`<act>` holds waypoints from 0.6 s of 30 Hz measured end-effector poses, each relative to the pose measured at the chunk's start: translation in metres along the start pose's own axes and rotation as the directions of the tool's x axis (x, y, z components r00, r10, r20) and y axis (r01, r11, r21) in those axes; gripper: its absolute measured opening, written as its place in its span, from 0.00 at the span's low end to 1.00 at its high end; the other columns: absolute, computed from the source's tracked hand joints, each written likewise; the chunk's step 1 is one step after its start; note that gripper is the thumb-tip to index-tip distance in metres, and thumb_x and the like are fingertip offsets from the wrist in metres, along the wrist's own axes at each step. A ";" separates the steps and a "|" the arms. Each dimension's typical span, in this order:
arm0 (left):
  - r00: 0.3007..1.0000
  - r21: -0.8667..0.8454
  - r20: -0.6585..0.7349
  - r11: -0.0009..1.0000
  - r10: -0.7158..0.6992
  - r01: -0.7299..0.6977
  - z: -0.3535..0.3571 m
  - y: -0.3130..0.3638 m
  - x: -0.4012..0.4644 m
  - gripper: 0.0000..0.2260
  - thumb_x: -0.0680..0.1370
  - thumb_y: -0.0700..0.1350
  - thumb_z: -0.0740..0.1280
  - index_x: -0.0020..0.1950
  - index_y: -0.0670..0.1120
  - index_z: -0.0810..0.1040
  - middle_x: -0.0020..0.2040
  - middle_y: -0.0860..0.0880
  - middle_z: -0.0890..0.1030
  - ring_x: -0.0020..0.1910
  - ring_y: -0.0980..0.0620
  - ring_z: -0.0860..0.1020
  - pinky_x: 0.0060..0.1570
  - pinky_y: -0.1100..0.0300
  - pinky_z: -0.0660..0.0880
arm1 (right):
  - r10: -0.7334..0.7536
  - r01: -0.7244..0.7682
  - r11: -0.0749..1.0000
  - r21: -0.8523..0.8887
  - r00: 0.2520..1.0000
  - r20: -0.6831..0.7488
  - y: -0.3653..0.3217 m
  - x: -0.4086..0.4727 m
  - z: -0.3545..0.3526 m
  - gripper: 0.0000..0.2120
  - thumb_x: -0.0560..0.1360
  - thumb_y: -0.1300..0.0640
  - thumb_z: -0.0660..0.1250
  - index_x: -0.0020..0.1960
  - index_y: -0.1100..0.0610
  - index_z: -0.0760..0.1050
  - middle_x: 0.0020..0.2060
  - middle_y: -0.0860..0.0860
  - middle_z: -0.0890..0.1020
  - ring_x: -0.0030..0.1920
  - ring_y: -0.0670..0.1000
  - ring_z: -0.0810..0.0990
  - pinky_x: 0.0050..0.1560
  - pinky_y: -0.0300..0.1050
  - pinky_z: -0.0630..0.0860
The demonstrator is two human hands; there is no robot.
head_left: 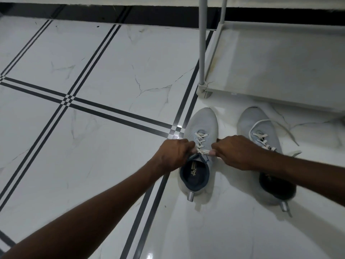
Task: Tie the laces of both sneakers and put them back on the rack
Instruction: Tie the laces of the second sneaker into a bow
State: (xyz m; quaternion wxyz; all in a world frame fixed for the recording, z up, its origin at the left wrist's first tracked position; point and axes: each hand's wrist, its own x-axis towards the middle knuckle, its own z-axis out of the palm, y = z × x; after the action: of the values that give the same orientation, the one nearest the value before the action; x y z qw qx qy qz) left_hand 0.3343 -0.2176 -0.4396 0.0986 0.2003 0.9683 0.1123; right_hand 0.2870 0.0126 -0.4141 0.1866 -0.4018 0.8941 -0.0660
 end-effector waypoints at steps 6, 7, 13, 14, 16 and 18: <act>0.998 -0.002 -0.012 0.998 -0.059 0.059 -0.048 0.009 0.036 0.25 0.78 0.68 0.53 0.56 0.50 0.76 0.50 0.50 0.81 0.42 0.50 0.80 0.40 0.56 0.73 | 0.077 -0.076 0.996 -0.044 0.997 0.027 0.054 -0.032 -0.057 0.24 0.77 0.38 0.59 0.64 0.53 0.72 0.54 0.55 0.81 0.57 0.56 0.76 0.55 0.51 0.72; 0.999 0.007 -0.009 0.999 -0.035 0.035 -0.054 0.020 0.049 0.23 0.78 0.66 0.54 0.56 0.50 0.77 0.50 0.50 0.81 0.45 0.49 0.80 0.41 0.55 0.73 | 0.104 -0.105 0.994 0.013 0.994 0.034 0.064 -0.046 -0.065 0.22 0.77 0.39 0.61 0.63 0.53 0.73 0.54 0.54 0.82 0.56 0.55 0.77 0.54 0.50 0.73; 0.968 -0.137 0.146 0.973 0.204 -0.185 -0.059 0.116 0.107 0.15 0.77 0.55 0.66 0.59 0.49 0.80 0.56 0.47 0.82 0.55 0.47 0.80 0.54 0.53 0.76 | 0.282 -0.310 0.930 0.199 0.946 0.157 0.099 -0.127 -0.045 0.11 0.74 0.53 0.69 0.56 0.50 0.79 0.51 0.49 0.85 0.51 0.52 0.82 0.51 0.49 0.77; 0.952 -0.133 0.183 0.966 0.244 -0.222 -0.051 0.131 0.112 0.16 0.76 0.54 0.67 0.61 0.48 0.80 0.58 0.46 0.82 0.57 0.46 0.80 0.55 0.53 0.76 | 0.290 -0.318 0.922 0.222 0.945 0.148 0.101 -0.136 -0.032 0.14 0.72 0.55 0.71 0.57 0.50 0.79 0.52 0.48 0.85 0.51 0.52 0.82 0.52 0.50 0.77; 0.920 -0.051 0.243 0.951 0.309 -0.306 -0.032 0.151 0.121 0.19 0.75 0.51 0.69 0.63 0.45 0.77 0.60 0.44 0.80 0.58 0.43 0.78 0.54 0.51 0.76 | 0.318 -0.328 0.904 0.275 0.945 0.081 0.102 -0.146 -0.010 0.15 0.69 0.55 0.74 0.56 0.50 0.79 0.49 0.46 0.84 0.49 0.51 0.81 0.49 0.50 0.77; 0.913 0.076 0.209 0.925 0.350 -0.372 -0.013 0.157 0.126 0.18 0.74 0.49 0.70 0.61 0.43 0.76 0.57 0.43 0.81 0.55 0.41 0.79 0.50 0.51 0.74 | 0.348 -0.335 0.902 0.274 0.938 0.001 0.102 -0.146 0.001 0.08 0.69 0.53 0.74 0.46 0.52 0.79 0.41 0.48 0.83 0.43 0.52 0.80 0.43 0.48 0.76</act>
State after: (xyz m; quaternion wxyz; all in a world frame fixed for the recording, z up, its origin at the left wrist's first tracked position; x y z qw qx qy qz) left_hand 0.2754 -0.0283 -0.4054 0.1574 0.3912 0.9052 0.0534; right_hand 0.3048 0.1890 -0.4012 0.2265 -0.2083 0.9374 -0.1629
